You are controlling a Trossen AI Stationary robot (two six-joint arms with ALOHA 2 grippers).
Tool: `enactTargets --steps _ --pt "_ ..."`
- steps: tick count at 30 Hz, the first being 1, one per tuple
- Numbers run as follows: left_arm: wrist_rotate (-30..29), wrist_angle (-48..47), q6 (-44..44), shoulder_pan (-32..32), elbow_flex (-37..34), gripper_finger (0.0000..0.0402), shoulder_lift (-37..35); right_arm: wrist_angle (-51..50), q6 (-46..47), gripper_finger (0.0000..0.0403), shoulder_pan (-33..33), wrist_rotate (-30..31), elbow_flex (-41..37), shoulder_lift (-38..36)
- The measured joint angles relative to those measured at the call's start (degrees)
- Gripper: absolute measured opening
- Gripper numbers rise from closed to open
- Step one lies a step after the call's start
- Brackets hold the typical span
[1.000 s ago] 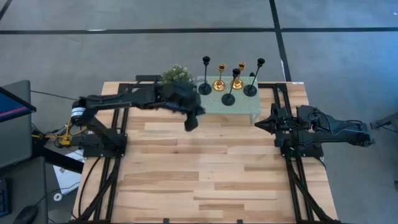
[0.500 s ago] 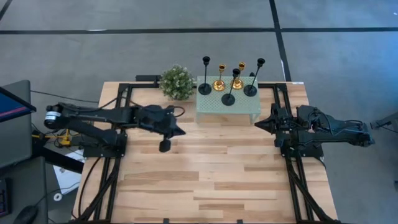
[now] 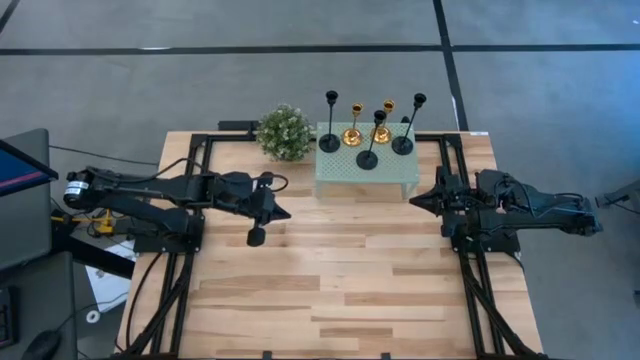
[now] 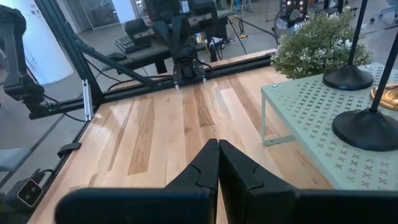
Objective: Pick & Place candle stick holders
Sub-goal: Return to Home Position
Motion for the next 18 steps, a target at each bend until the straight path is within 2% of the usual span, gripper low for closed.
enactTargets --steps 6,12,18 --pt "0.97 0.0 -1.55 1.01 -0.04 0.001 -1.42 3.26 -0.17 0.0 0.01 0.0 0.0 -0.41" --pt "1.69 0.4 -5.05 2.03 -3.25 0.0012 -5.25 4.2 -0.17 0.0 0.03 -0.44 0.0 -0.55" --pt "2.2 4.51 -4.79 1.16 -5.16 0.001 -5.48 4.22 -0.17 0.0 0.05 -1.68 0.0 -0.55"
